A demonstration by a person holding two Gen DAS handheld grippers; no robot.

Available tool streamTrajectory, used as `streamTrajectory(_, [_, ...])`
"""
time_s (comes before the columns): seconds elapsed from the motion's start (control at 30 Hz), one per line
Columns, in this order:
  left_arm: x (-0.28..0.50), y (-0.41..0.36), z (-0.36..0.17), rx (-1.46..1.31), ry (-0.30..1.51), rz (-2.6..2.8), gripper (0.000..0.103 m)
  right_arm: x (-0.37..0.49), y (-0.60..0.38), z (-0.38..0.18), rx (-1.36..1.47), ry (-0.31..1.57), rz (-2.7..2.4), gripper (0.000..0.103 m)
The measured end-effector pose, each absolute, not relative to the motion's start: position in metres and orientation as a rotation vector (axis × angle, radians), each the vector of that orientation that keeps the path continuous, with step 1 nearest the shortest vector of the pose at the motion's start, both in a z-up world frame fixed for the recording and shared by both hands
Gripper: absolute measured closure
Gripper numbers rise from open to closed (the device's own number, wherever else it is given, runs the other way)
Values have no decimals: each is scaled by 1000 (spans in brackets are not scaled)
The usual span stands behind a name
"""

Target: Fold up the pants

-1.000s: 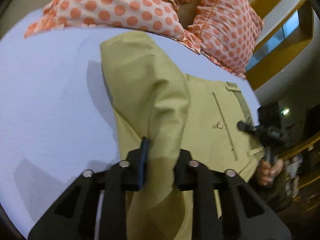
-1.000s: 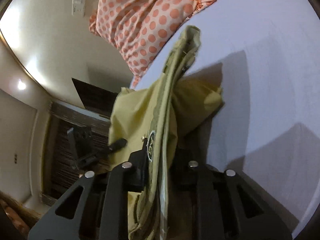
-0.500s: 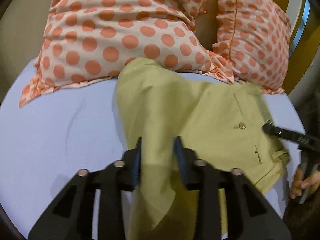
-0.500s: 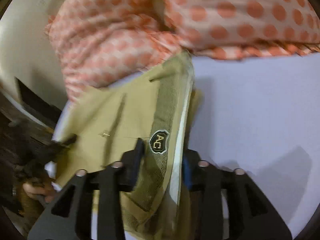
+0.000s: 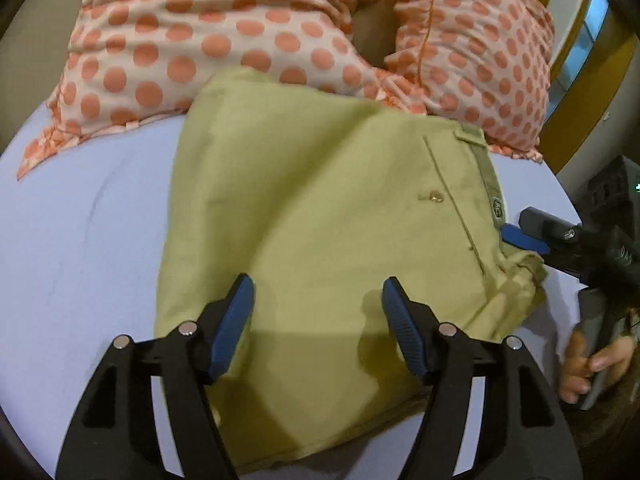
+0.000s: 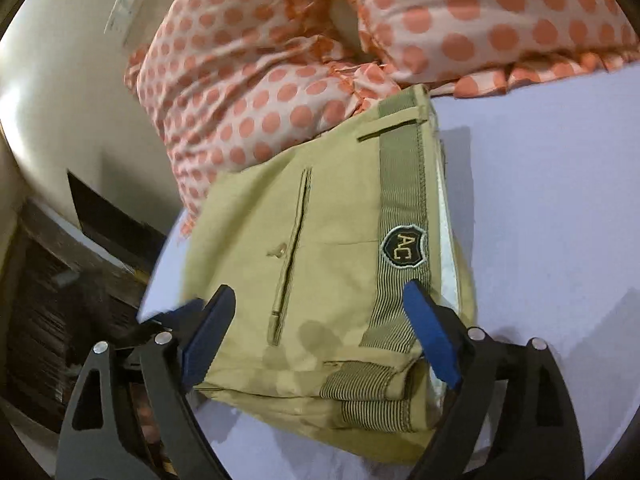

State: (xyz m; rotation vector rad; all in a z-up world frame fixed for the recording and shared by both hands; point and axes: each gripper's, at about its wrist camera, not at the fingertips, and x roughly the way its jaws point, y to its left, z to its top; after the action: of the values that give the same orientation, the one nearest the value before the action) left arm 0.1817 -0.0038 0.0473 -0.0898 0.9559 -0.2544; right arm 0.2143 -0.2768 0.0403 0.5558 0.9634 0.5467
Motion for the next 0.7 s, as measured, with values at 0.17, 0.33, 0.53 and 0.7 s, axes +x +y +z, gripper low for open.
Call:
streamTrajectory(0.17, [133, 4, 69, -58, 909, -214, 16, 163, -280, 60, 444, 911, 445, 10])
streamTrajectory(0.33, [70, 12, 65, -25, 896, -126, 2, 103, -253, 65, 251, 854, 311, 1])
streamTrajectory(0.53, [54, 3, 39, 10, 953, -90, 2, 84, -212, 39, 120, 894, 265, 1])
streamTrajectory(0.7, [55, -3, 26, 50, 977, -58, 2, 81, -189, 27, -15, 917, 195, 1])
